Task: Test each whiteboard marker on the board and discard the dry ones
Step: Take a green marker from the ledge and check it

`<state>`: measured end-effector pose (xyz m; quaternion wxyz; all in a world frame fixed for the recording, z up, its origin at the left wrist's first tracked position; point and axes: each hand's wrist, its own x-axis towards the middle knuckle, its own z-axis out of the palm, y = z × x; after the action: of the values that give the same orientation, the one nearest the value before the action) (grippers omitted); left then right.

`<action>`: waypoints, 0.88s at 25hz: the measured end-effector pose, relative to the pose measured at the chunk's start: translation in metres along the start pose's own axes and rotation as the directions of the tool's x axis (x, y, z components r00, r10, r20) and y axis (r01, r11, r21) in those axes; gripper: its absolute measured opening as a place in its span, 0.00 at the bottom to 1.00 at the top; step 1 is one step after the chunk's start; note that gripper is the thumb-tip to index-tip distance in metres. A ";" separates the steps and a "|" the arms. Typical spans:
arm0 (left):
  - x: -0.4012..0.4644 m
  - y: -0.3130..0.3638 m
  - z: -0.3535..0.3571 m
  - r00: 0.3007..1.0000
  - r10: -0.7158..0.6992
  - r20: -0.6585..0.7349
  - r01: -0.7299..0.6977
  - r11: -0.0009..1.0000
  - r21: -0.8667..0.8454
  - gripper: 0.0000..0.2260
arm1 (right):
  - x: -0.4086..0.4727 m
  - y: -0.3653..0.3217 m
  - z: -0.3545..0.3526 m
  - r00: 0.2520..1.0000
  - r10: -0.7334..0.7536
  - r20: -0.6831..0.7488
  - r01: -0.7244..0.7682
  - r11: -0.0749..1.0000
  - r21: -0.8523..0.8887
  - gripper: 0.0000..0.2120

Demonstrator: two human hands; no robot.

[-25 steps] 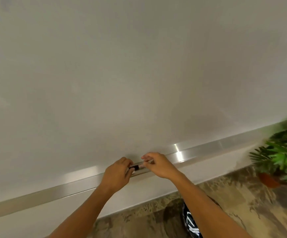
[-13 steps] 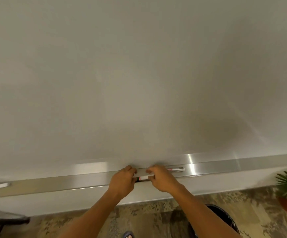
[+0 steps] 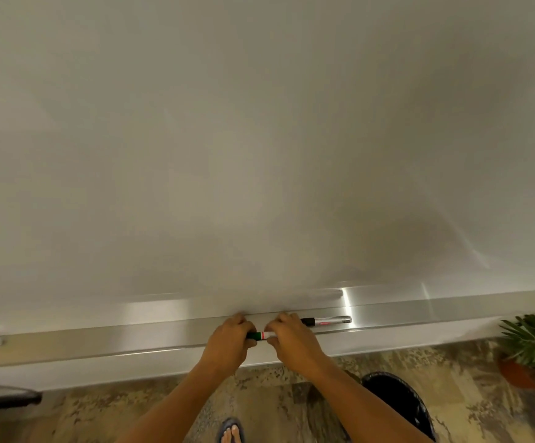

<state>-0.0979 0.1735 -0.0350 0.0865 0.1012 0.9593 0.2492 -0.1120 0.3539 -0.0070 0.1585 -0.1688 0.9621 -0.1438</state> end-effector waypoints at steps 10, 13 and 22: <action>-0.020 0.045 -0.045 0.982 0.022 -0.186 -0.055 0.983 -0.176 0.08 | -0.016 -0.011 -0.042 0.981 -0.181 -0.072 0.187 0.978 0.091 0.11; -0.032 0.060 -0.059 0.980 0.058 -0.193 -0.085 0.988 -0.132 0.09 | -0.034 -0.007 -0.056 0.963 -0.261 -0.070 0.266 0.961 0.080 0.12; -0.096 0.088 -0.079 0.968 0.167 -0.188 -0.182 0.981 -0.066 0.28 | -0.100 -0.020 -0.067 0.909 -0.391 -0.146 0.405 0.911 0.077 0.13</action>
<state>-0.0095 0.1893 0.0876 -0.0197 0.1582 0.9393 0.3037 -0.0409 0.3882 0.0859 0.0729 -0.3434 0.9065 -0.2344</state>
